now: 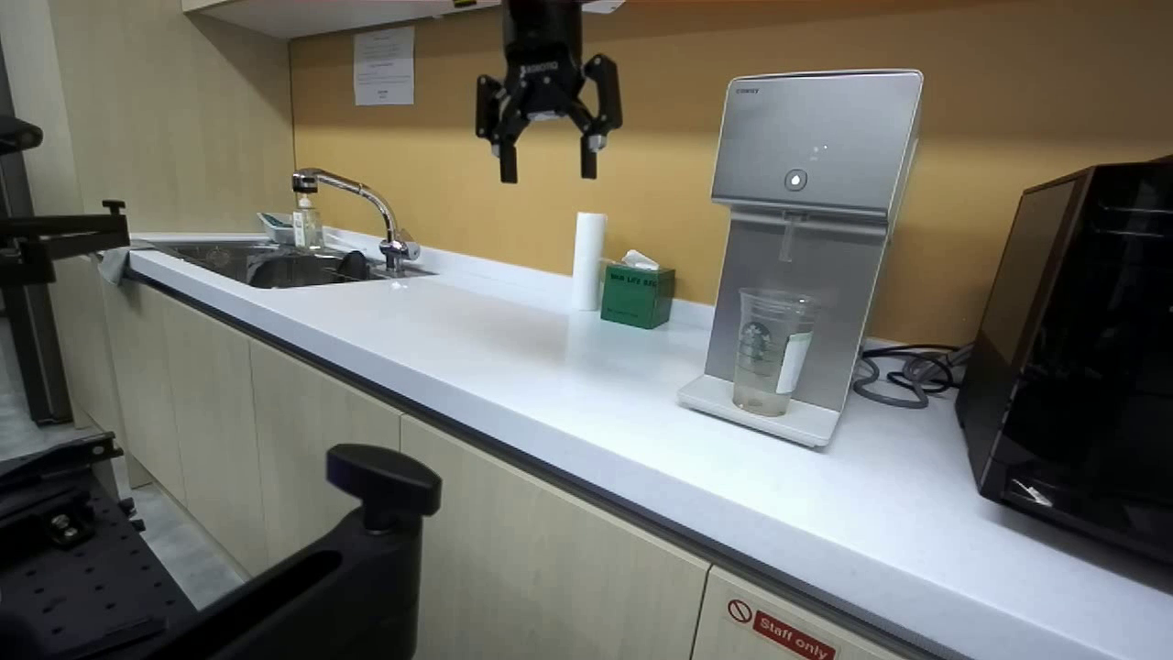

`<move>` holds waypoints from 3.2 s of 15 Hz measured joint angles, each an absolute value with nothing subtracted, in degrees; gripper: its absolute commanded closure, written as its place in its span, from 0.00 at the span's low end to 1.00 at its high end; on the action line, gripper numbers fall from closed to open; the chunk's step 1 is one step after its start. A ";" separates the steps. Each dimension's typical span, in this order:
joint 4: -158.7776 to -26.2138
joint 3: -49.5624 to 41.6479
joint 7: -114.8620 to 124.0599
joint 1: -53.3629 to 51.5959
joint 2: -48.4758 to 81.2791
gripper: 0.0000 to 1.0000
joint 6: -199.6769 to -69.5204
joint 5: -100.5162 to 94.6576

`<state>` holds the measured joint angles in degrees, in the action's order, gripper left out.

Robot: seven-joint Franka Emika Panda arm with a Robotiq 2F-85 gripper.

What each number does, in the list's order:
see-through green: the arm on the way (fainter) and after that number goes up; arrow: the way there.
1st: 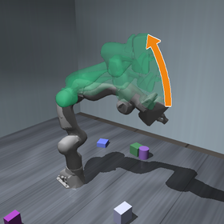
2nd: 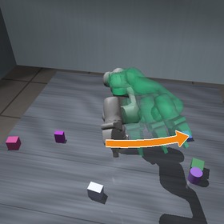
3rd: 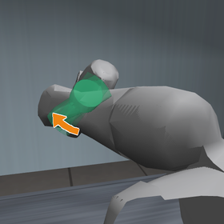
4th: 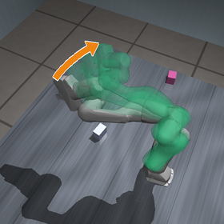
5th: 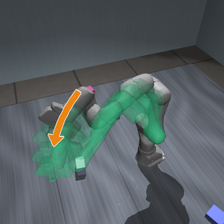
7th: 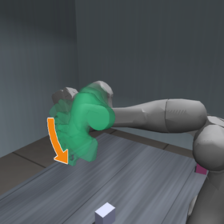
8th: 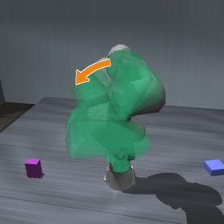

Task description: Remove the plastic cup from the drip tray and put it on the counter

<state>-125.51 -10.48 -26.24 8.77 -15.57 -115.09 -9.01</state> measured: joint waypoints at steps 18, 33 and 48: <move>-120.01 -17.78 -64.89 9.67 -4.23 0.00 -119.60 1.53; -118.00 -16.22 -76.21 13.47 2.42 0.00 -134.43 6.50; -121.78 -16.13 -88.77 16.93 1.80 0.00 -140.75 14.70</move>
<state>-121.78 -16.13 -88.77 16.93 1.80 -140.75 14.70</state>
